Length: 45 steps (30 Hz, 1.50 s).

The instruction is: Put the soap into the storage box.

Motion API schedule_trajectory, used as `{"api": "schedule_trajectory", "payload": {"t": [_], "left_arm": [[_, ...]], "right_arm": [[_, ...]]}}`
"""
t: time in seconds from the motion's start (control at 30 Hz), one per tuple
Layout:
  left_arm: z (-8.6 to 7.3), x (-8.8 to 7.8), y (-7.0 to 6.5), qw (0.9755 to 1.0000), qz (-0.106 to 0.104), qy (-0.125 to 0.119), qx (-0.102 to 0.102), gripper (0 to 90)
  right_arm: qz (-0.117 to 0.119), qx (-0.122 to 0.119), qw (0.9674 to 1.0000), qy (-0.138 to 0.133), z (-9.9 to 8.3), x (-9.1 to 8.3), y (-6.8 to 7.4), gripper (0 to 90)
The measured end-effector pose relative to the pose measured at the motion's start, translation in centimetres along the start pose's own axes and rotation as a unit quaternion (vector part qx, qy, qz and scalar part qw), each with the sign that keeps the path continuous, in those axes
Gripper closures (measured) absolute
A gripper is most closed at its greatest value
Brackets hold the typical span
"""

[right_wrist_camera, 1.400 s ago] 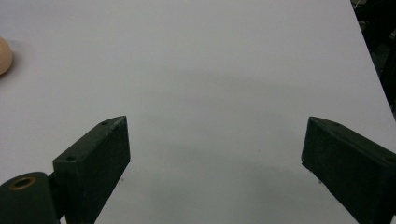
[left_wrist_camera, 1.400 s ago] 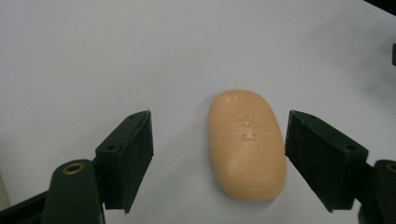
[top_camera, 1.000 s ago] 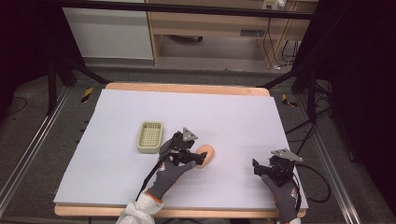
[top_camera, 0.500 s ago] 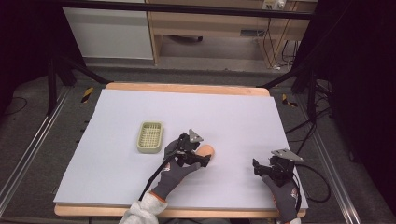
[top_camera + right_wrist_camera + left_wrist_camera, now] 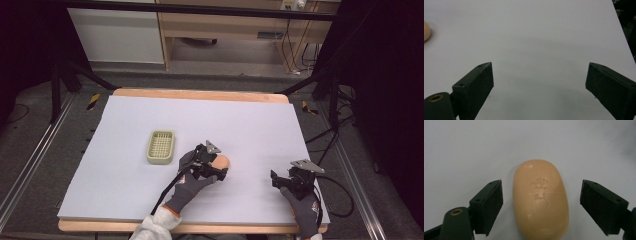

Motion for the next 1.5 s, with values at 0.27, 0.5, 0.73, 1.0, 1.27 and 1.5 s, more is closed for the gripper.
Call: {"api": "schedule_trajectory", "payload": {"t": [0.27,0.5,0.73,1.0,1.27,1.5], "left_arm": [[-0.3,0.8,0.0,0.9999,0.004,0.011,0.0,18.8],[-0.6,1.5,0.0,0.9997,0.006,0.022,0.0,22.4],[-0.7,1.8,0.0,0.9995,0.01,0.029,0.004,26.4],[-0.7,2.0,0.0,0.9995,0.011,0.03,0.005,29.7],[-0.8,2.0,0.0,0.9993,0.016,0.032,0.008,30.4],[-0.7,2.0,0.0,0.9991,0.018,0.036,0.008,31.2]], "right_arm": [[0.001,0.0,1.0,0.001,0.0,0.0,0.0,8.3],[0.001,0.002,1.0,0.003,0.0,0.1,0.0,8.3],[0.002,0.001,1.0,0.003,0.0,0.1,0.0,8.3],[0.002,0.002,1.0,0.005,0.0,0.1,0.0,8.3],[0.002,0.002,1.0,0.005,0.0,0.1,0.0,8.3],[0.002,0.002,1.0,0.005,0.0,0.1,0.0,8.3]]}}
Point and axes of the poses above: each handheld gripper's, and its own axes: x roughly forward along the jaws, z roughly out of its top, y roughly to its left, the point moved 6 cm from there along x, roughly forward along the jaws, and after that the axes turned 11 degrees about -x, right-handed, at the moved point
